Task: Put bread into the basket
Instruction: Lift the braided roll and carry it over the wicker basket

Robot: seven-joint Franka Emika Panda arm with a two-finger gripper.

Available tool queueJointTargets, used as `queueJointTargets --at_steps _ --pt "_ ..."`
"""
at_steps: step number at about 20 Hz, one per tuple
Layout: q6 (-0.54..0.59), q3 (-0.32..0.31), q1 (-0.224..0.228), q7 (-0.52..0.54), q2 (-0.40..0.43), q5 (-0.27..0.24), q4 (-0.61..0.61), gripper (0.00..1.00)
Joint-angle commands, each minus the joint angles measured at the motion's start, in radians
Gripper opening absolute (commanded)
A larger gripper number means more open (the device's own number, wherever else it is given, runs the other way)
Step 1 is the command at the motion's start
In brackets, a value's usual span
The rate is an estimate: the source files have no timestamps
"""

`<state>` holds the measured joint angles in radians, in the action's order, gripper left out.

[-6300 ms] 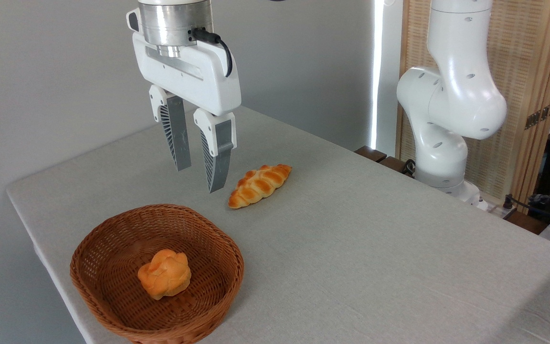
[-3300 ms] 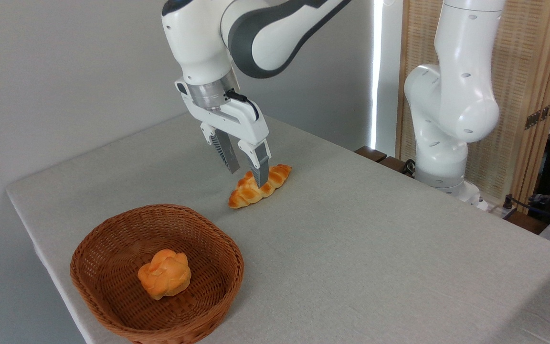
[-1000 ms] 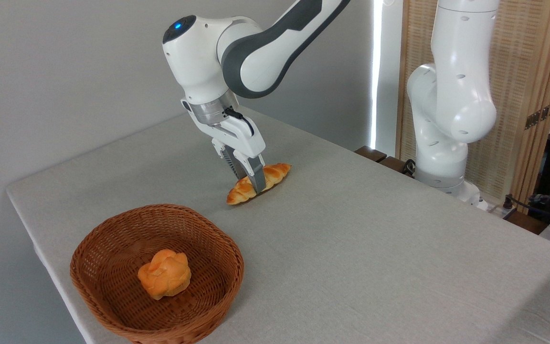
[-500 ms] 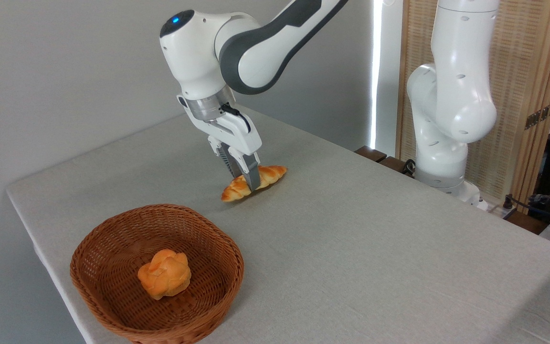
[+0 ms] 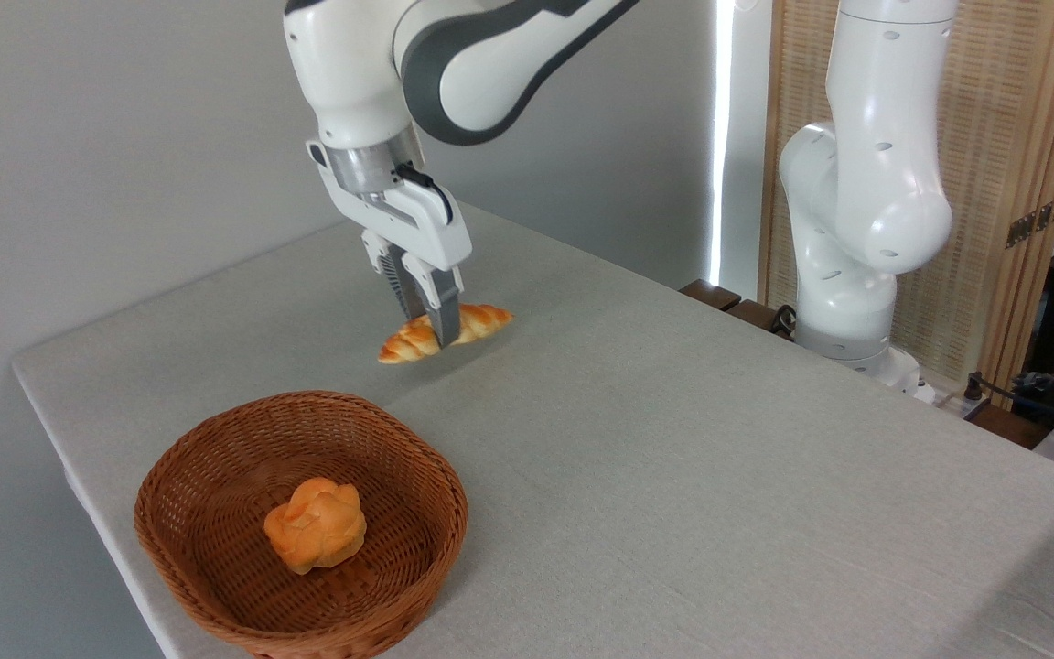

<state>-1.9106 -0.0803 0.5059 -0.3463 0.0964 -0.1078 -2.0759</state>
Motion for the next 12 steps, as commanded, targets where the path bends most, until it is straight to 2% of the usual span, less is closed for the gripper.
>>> queueJointTargets --at_steps 1,4,12 --pt "-0.01 -0.032 0.003 -0.002 -0.001 0.008 0.068 0.48" --pt "-0.048 -0.058 0.002 -0.003 -0.018 0.014 0.124 0.48" --pt "-0.321 -0.125 0.002 -0.003 -0.046 0.016 0.143 0.49"
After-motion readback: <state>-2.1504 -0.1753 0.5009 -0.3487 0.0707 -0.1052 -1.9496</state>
